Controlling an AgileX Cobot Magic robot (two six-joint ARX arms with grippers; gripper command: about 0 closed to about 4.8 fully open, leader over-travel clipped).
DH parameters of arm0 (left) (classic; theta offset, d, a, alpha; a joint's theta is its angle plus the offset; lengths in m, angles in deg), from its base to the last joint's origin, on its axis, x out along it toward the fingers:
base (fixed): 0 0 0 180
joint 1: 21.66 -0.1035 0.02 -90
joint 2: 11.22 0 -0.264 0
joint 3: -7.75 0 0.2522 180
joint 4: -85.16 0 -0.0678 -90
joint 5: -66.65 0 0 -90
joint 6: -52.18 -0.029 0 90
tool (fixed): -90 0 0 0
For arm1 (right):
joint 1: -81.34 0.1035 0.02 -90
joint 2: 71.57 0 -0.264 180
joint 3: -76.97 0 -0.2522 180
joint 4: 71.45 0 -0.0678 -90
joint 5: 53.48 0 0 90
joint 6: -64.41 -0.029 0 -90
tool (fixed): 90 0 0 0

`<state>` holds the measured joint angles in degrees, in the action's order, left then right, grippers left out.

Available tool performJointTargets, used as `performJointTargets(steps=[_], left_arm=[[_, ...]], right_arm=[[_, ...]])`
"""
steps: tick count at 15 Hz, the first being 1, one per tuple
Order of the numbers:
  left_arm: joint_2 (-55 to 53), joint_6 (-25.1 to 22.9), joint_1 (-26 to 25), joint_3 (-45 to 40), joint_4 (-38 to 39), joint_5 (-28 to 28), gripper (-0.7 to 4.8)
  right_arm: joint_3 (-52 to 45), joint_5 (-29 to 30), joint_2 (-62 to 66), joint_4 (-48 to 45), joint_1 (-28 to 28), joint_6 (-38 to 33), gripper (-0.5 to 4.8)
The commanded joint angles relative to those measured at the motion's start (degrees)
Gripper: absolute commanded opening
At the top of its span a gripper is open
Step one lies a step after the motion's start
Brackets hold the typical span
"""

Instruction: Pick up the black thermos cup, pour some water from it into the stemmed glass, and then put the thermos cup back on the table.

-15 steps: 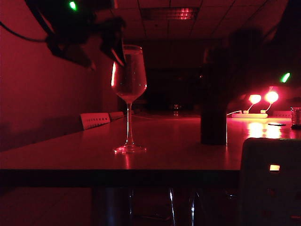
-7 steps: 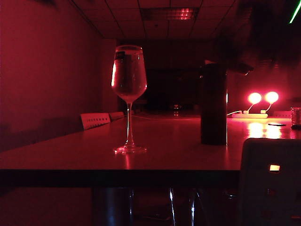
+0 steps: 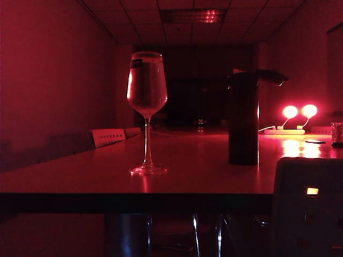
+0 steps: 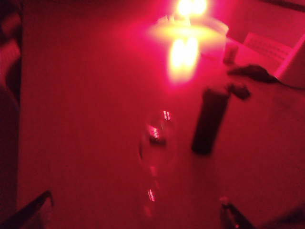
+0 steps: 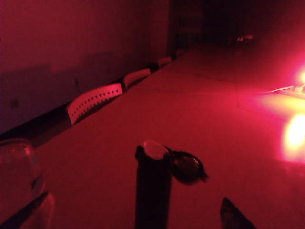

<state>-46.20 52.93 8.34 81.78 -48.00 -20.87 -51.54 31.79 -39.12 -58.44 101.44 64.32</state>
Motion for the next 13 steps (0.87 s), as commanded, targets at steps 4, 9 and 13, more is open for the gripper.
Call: performJointTargets(steps=[4,9,13], left_arm=[[14.75,3.15,0.04,-0.9,15.87,-6.56,4.79],[28.94,5.57,0.04,-8.83,18.45,-7.87,4.79],[34.56,9.33,0.07,-19.56,17.35,-9.55,4.79]], right_arm=[[0.17,5.09,-19.02,20.98,0.09,-0.81,4.79],[-0.04,5.14,-29.55,36.22,0.09,-1.99,4.79],[-5.49,9.03,-31.71,36.41,0.07,-6.49,4.79]])
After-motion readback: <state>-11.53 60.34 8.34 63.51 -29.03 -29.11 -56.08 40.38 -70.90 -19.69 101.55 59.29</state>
